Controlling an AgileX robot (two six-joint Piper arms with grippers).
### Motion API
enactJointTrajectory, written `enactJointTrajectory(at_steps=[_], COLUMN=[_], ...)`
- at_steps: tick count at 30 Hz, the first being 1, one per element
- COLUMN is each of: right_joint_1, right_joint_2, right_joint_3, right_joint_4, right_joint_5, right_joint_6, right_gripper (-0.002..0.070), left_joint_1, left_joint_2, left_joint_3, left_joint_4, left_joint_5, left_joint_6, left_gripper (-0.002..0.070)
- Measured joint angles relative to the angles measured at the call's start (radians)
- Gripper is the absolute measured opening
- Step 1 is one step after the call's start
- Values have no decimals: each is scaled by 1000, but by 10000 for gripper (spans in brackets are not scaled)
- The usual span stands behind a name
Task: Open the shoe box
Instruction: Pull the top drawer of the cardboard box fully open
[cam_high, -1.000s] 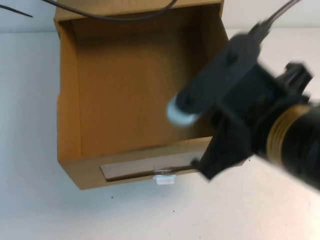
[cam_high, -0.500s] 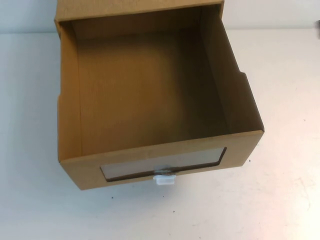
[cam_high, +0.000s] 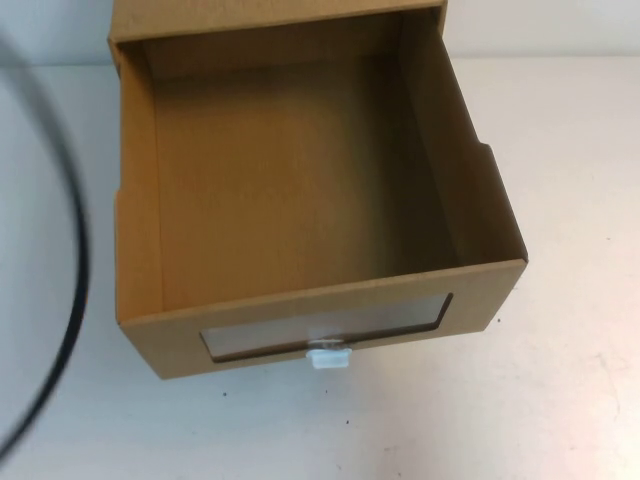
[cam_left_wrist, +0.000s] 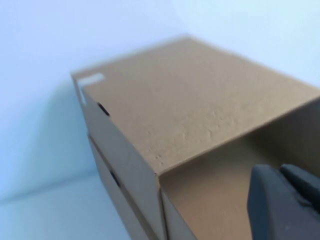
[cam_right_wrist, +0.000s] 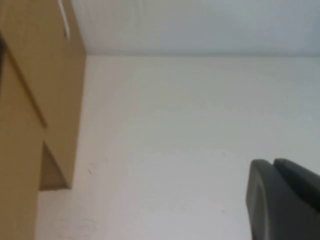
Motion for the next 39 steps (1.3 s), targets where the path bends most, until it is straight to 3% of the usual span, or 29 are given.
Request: enactJointTrajectory(at_steps=[7,15,23,39], right_joint_1=[0,0,0,0], right_joint_2=[-228,-367,-421,-423], right_joint_3=[263,416,525,544], right_joint_4=[331,622,879,964], right_joint_5=[-214,-218,-225,-249], right_joint_6=[-278,-593,-854,-888], right_gripper=[-13,-13,-13,-13], left_joint_1=[0,0,0,0], left_joint_2=[-403,-625,-638,-638], left_joint_3=[596,936,1134,1202], left_joint_4=[0,-4,-15,-19], left_joint_5=[-443,-521,-546,-478], left_joint_6=[-40,-64,-77,-87], left_gripper=[-5,-5,-5,-5])
